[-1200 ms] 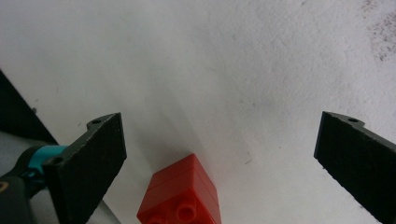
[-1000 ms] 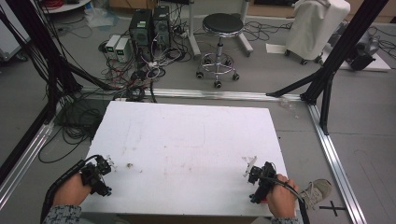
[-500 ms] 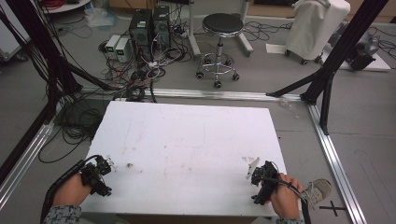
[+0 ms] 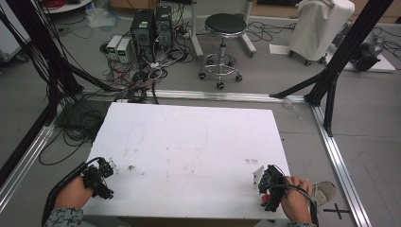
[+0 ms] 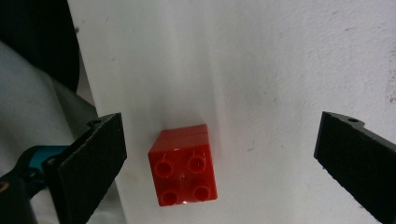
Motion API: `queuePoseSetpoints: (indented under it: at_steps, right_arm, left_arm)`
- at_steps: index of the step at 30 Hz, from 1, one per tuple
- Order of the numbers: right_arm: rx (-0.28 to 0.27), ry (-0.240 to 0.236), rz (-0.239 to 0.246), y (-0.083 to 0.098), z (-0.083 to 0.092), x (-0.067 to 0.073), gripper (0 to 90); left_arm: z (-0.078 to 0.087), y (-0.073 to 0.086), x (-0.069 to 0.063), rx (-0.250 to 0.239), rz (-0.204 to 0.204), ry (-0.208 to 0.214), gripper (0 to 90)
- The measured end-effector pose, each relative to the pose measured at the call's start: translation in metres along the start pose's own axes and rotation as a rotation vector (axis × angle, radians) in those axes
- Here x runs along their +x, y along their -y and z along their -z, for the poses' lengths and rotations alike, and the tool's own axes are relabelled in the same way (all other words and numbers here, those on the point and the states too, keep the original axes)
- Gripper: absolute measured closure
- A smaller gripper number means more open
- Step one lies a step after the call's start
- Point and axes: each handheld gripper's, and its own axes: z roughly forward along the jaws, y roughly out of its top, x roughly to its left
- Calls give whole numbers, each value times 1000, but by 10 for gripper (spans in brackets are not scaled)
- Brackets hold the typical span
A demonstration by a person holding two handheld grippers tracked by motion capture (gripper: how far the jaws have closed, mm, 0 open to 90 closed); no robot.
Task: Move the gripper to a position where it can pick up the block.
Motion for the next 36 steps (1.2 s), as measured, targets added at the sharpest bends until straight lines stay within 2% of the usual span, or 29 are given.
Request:
queuePoseSetpoints:
  at_steps: [6,7,8,11,15,19,30,36]
  right_arm:
    - [12,4,49,8,0,2,14]
    - [15,7,44,10,0,4,14]
    - [16,7,65,11,0,4,13]
    - [34,1,63,16,-2,7,14]
    - [65,-16,85,18,-6,9,14]
    - [56,-30,108,17,-10,10,13]
    - [66,-56,128,19,-24,11,13]
    - [64,-64,132,19,-26,11,13]
  left_arm:
    - [0,0,0,-2,1,-3,225]
    - [0,0,0,-2,4,-3,225]
    - [0,0,0,-2,3,-2,225]
    - [0,0,0,-5,7,-2,225]
    - [0,0,0,-2,4,-5,225]
    - [0,0,0,0,1,-2,225]
    - [-2,0,-1,1,3,-3,225]
    - [-2,0,0,4,-3,-4,225]
